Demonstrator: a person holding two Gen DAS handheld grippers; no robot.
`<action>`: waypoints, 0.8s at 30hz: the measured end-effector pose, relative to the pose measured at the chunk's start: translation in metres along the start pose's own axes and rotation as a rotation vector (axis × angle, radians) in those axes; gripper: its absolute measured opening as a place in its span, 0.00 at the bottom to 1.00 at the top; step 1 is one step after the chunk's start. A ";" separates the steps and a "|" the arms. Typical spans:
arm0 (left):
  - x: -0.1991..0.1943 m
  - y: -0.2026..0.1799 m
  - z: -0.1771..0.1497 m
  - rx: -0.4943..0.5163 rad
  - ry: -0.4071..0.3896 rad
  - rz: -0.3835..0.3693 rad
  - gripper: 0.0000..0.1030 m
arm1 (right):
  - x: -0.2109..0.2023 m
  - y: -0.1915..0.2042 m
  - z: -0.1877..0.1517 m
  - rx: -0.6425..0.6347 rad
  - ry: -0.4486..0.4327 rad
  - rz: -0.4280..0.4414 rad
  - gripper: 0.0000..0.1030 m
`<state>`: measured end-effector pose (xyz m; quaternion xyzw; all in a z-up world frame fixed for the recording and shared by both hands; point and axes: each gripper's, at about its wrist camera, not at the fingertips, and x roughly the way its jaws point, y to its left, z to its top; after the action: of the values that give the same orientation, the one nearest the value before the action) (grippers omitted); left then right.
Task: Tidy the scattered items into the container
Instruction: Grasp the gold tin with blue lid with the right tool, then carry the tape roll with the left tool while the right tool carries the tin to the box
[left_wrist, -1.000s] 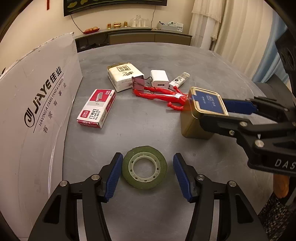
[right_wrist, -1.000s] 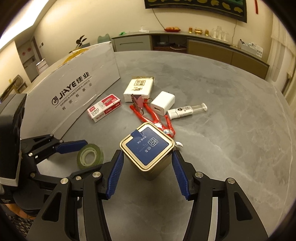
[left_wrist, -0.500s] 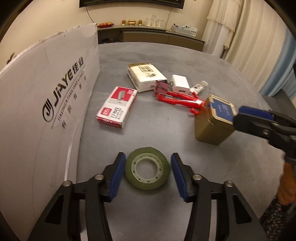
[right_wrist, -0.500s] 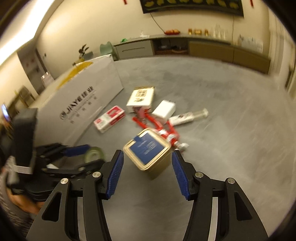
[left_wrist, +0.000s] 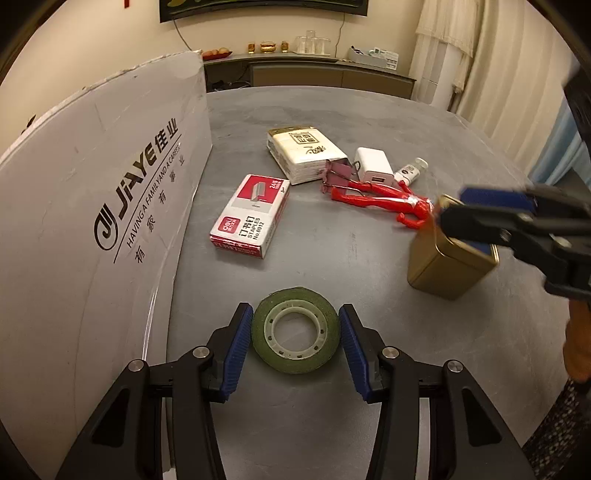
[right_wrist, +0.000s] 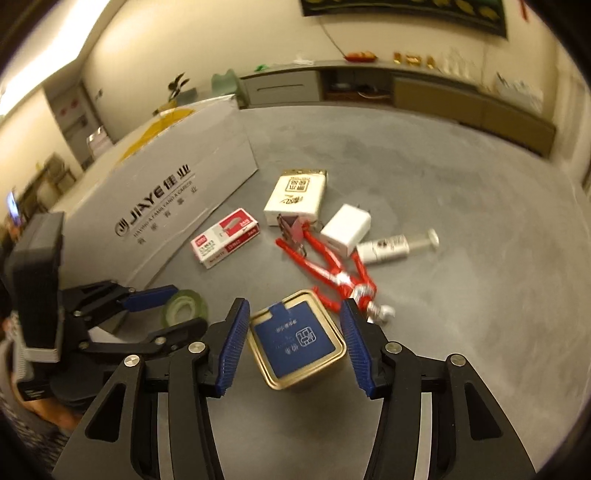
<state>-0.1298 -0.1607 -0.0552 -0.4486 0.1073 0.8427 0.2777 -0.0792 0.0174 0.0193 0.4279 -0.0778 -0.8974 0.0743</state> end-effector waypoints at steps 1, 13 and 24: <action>-0.001 0.002 0.000 -0.009 0.002 -0.009 0.48 | -0.005 0.000 -0.003 0.003 -0.012 0.008 0.53; -0.004 -0.002 -0.002 0.019 0.002 0.010 0.48 | 0.015 0.025 -0.017 -0.236 0.063 -0.073 0.57; -0.015 0.001 0.002 -0.004 -0.055 0.010 0.47 | 0.007 0.009 -0.018 -0.108 0.068 -0.028 0.51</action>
<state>-0.1252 -0.1667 -0.0421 -0.4254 0.1002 0.8562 0.2756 -0.0687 0.0054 0.0045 0.4544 -0.0208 -0.8863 0.0872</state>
